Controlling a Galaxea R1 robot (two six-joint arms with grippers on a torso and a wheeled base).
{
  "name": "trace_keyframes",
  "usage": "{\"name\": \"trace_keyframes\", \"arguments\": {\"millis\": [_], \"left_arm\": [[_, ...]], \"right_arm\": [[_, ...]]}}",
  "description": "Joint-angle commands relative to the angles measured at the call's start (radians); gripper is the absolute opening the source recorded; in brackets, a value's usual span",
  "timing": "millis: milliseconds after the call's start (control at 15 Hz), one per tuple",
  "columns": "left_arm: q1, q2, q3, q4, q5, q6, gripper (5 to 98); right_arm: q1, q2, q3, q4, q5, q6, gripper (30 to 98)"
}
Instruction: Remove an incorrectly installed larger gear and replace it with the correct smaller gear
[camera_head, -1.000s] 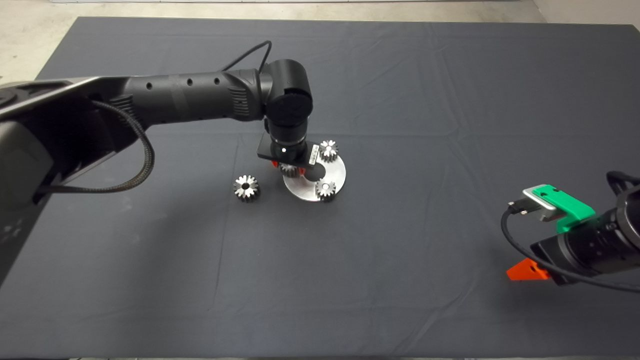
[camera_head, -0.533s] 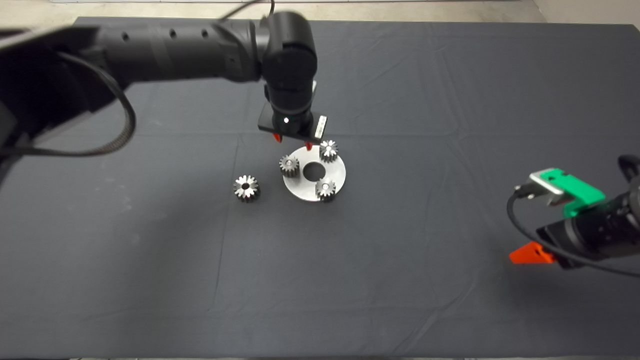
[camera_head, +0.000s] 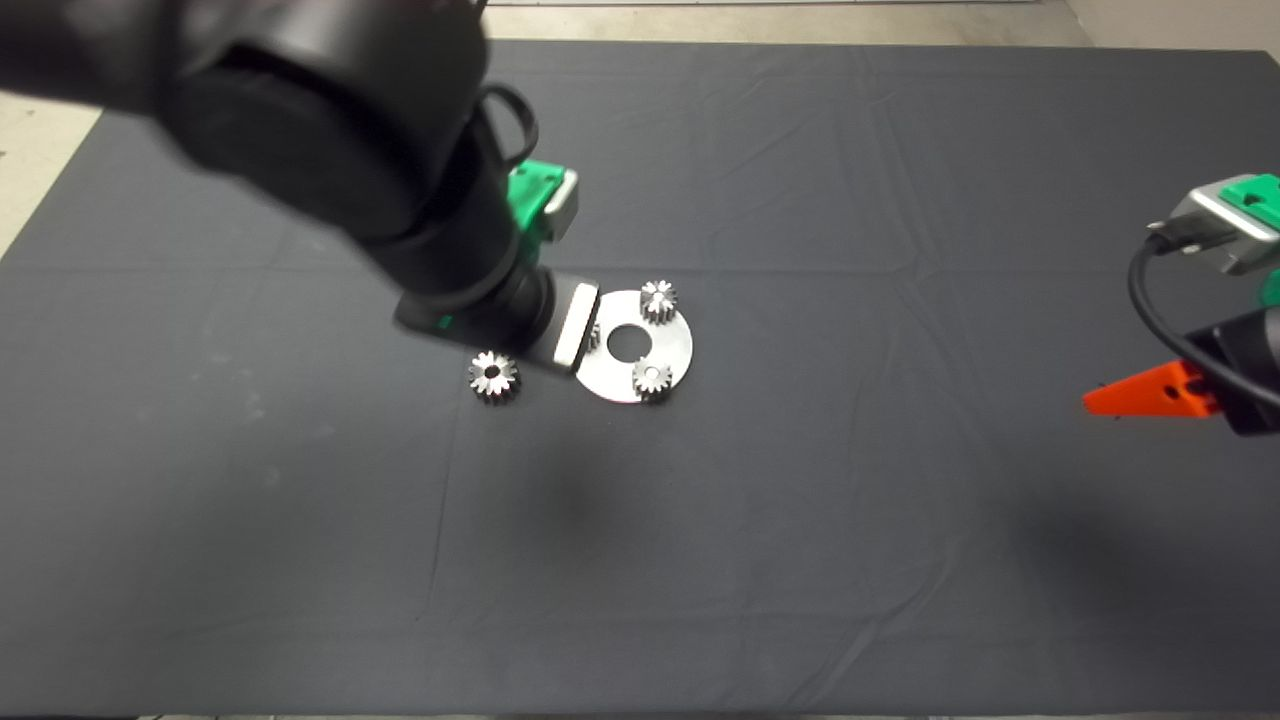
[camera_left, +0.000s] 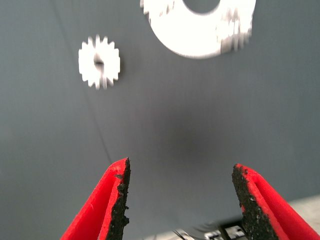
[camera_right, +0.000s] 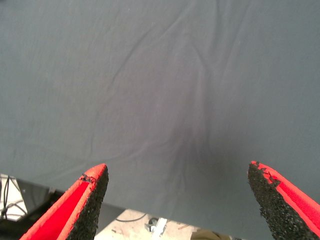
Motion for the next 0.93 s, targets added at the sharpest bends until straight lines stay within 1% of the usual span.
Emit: {"name": "trace_keyframes", "arguments": {"millis": [0,67,133,267,333,400,467,533,600,667,733,800,867], "left_arm": [[-0.098,-0.113,0.214,-0.048,0.077,-0.223,49.3],[-0.098,-0.113,0.226,-0.051,0.077,-0.258,49.3],[-0.098,-0.115,0.231,-0.052,0.077,-0.262,49.3],[-0.097,-0.115,0.231,-0.053,0.077,-0.262,49.3],[-0.097,-0.113,0.242,-0.057,0.076,-0.259,49.3],[-0.097,-0.107,0.272,-0.072,0.076,-0.263,49.3],[-0.097,-0.113,0.3,-0.077,0.072,-0.28,49.3],[-0.097,-0.119,0.297,-0.078,0.068,-0.307,49.3],[-0.097,-0.134,0.281,-0.079,0.056,-0.312,49.3],[-0.097,-0.144,0.271,-0.079,0.002,-0.312,49.3],[-0.096,-0.147,0.271,-0.078,-0.09,-0.307,49.3],[-0.097,-0.153,0.275,-0.08,-0.131,-0.288,49.3],[-0.095,-0.153,0.281,-0.091,-0.133,-0.246,49.3]], "right_arm": [[0.05,0.006,0.07,0.045,0.025,0.033,73.9],[0.05,0.0,0.08,0.053,0.031,0.036,73.9],[0.05,-0.006,0.087,0.071,0.033,0.036,73.9],[0.05,-0.006,0.086,0.072,0.036,0.032,73.9],[0.05,-0.006,0.086,0.071,0.047,0.032,73.9],[0.048,-0.003,0.084,0.071,0.08,0.036,73.9],[0.047,-0.003,0.084,0.073,0.126,0.038,73.9],[0.046,-0.008,0.083,0.073,0.145,0.04,73.9],[0.042,-0.011,0.083,0.074,0.154,0.055,73.9],[0.042,-0.009,0.083,0.079,0.154,0.072,73.9],[0.042,-0.009,0.083,0.084,0.155,0.076,73.9],[0.042,-0.01,0.083,0.107,0.155,0.078,73.9],[0.04,-0.009,0.083,0.129,0.157,0.087,73.9]]}}
